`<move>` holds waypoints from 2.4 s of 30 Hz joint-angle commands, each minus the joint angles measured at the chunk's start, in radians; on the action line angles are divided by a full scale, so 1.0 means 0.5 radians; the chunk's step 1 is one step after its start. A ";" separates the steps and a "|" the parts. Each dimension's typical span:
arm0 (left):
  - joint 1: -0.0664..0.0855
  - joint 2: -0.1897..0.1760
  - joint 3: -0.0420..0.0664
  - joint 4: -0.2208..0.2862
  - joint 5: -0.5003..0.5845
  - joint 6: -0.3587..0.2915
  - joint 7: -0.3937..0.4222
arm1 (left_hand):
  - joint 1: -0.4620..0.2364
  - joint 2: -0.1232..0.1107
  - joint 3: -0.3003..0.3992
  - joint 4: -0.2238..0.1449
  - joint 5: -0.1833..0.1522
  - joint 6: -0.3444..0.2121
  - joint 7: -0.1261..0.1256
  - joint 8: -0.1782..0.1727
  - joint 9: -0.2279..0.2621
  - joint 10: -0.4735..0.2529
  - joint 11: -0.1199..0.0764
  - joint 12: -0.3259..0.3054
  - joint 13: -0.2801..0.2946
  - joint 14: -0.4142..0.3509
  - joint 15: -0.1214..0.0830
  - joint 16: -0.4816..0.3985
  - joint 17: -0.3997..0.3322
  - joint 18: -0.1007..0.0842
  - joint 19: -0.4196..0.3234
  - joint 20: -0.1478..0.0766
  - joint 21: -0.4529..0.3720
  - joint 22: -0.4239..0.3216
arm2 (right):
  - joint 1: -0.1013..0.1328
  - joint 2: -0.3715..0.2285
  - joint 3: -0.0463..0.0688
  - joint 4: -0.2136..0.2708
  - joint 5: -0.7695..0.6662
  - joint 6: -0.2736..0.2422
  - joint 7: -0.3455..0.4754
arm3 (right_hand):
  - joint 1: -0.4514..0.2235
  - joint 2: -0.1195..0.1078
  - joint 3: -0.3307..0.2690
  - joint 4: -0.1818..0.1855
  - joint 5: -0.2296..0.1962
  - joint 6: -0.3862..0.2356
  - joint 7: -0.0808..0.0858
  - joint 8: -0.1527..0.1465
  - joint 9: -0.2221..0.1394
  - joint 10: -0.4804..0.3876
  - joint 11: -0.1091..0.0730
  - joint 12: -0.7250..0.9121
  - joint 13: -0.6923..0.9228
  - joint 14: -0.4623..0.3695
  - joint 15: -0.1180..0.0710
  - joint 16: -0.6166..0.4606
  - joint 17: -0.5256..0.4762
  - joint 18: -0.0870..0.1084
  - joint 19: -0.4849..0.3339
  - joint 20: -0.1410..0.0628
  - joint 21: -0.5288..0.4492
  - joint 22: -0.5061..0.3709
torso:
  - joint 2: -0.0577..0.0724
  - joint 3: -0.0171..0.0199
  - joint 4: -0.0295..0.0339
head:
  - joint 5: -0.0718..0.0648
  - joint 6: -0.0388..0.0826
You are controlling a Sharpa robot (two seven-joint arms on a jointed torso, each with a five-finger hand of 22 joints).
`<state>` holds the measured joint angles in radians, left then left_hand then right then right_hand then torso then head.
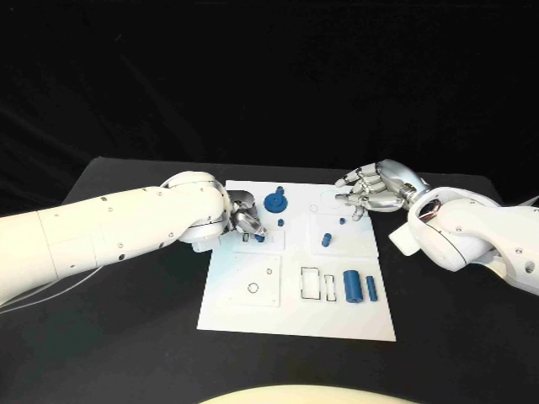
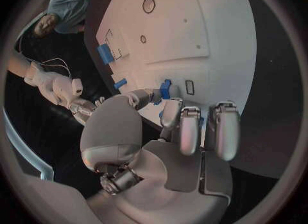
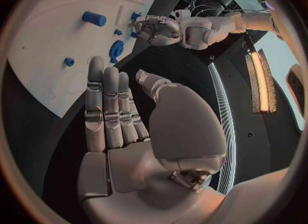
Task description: Assemble the parts on the task board
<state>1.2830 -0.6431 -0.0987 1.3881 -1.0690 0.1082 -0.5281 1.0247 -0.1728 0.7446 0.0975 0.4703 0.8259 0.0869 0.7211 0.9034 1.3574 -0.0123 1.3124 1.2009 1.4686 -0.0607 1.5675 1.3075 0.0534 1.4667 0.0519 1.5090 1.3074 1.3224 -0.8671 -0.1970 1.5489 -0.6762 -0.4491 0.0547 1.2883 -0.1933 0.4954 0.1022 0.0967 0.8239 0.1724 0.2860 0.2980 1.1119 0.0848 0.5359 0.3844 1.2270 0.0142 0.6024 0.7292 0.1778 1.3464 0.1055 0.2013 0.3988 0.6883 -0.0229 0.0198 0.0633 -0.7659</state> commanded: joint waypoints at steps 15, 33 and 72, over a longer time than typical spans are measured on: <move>-0.001 -0.004 -0.001 0.002 -0.001 0.040 0.007 | 0.017 -0.019 0.106 -0.212 -0.023 0.047 -0.075 -0.005 0.021 0.029 -0.017 -0.002 0.014 0.204 -0.028 0.007 0.527 -0.043 0.055 -0.028 0.006 0.227 | -0.003 0.001 0.000 0.000 -0.002 0.028 0.022 | -0.019 -0.002 -0.002 0.014 0.013 -0.013 0.005 0.011 -0.002 0.001 0.004 -0.007 -0.003 0.000 0.001 -0.010 -0.002 -0.001 -0.010 0.009 -0.005 -0.001 | 0.000 0.0003 0.000 | 0.001 -0.002; -0.001 -0.005 -0.001 -0.006 0.008 0.016 0.002 | -0.019 -0.035 -0.124 -0.063 -0.031 0.104 -0.090 -0.046 -0.002 0.031 -0.029 0.000 0.028 0.204 -0.040 0.007 0.527 -0.044 0.059 -0.042 0.003 0.230 | -0.008 0.004 0.000 -0.003 -0.001 0.027 0.025 | -0.021 -0.001 -0.002 0.016 0.015 -0.013 0.004 0.011 -0.002 0.002 0.003 -0.009 -0.004 0.001 0.001 -0.011 -0.004 0.000 -0.010 0.010 -0.004 -0.001 | 0.000 0.0002 0.000 | 0.003 -0.005; -0.003 -0.024 0.000 -0.016 0.066 -0.005 -0.009 | 0.010 -0.006 -0.791 0.390 -0.804 0.155 -0.078 -0.108 0.005 0.029 -0.015 -0.002 0.050 0.204 -0.029 0.007 0.527 -0.043 0.060 -0.031 -0.006 0.231 | -0.016 0.008 0.000 -0.010 0.007 0.022 0.034 | -0.016 0.005 -0.002 0.017 -0.019 -0.017 0.005 0.014 -0.003 0.006 0.004 -0.015 -0.014 0.004 0.001 -0.019 -0.011 0.003 -0.013 0.012 -0.003 -0.002 | 0.002 -0.0014 -0.001 | 0.004 -0.006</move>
<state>1.2820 -0.6542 -0.0996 1.3764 -1.0548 0.1086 -0.5336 1.0314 -0.1810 0.3530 0.2924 0.0768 0.8971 0.0482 0.6712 0.9054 1.3695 -0.0245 1.3124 1.2262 1.4686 -0.0750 1.5675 1.3073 0.0378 1.4666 0.0377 1.5090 1.3073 1.3155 -0.8636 -0.1970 1.5436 -0.6733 -0.4488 0.0570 1.2884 -0.1933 0.4927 0.1050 0.0908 0.8211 0.1751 0.2900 0.2973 1.1120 0.0850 0.5321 0.3787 1.2270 0.0141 0.5985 0.7252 0.1778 1.3428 0.1091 0.2013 0.3987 0.6886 -0.0229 0.0194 0.0659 -0.7698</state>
